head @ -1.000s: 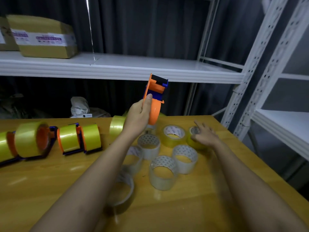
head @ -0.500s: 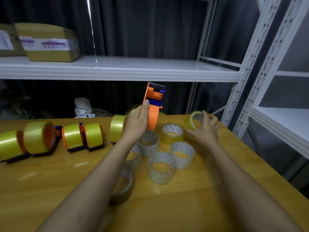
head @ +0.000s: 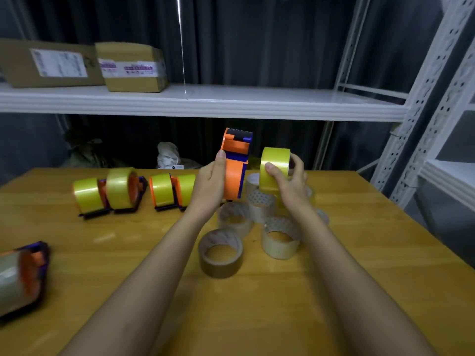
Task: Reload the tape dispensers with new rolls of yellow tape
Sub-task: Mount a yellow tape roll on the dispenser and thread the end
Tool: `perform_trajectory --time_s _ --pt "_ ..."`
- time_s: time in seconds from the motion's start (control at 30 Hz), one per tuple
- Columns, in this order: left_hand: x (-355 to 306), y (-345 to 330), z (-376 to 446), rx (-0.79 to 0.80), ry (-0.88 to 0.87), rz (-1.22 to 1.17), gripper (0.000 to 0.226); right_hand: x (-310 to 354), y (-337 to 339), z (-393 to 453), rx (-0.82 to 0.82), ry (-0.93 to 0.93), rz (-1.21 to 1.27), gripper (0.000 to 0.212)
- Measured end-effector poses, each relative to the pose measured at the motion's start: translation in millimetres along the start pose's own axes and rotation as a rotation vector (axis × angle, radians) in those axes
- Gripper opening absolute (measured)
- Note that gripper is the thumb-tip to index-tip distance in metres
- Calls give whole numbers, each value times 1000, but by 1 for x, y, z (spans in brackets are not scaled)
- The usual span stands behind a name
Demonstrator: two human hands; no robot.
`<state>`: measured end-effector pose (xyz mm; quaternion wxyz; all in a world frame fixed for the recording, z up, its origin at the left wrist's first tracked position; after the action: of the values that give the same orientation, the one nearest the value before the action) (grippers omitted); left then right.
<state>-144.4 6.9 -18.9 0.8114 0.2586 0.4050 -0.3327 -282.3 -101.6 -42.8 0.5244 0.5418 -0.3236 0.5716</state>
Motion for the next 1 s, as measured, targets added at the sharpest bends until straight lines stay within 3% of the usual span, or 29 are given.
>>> perform_trajectory --time_s 0.13,0.23,0.27,0.37,0.43,0.57,0.8,1.0 --pt "7 29 -13 -70 22 4 48 2 -35 -25 101 -47 200 93" --pt "13 48 -23 -117 10 1 50 3 -63 -46 185 -37 252 68" --pt "17 54 -26 -122 1 -3 49 2 -73 -51 219 -34 259 69" --pt "33 67 -36 -144 -7 -3 47 -9 -99 -65 257 14 166 94" --pt "44 71 -43 -155 15 -29 46 -16 -110 -70 270 60 111 98" --pt "62 75 -47 -199 68 -106 46 -22 -119 -71 286 139 17 95" --pt "62 71 -52 -126 95 -133 52 -31 -119 -71 346 116 51 90" --pt "63 74 -58 -157 129 -143 59 -27 -120 -76 390 164 75 85"
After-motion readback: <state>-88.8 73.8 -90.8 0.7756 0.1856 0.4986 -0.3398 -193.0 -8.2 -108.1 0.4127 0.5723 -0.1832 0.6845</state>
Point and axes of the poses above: each hand's wrist, its own z-axis towards the middle knuckle, its own y-axis out of the back of the hand, x = y × z, the point moved 2 cm from there along z, towards the middle knuckle, and after that the axes turned 5 degrees about -y, right-handed, at the moved point
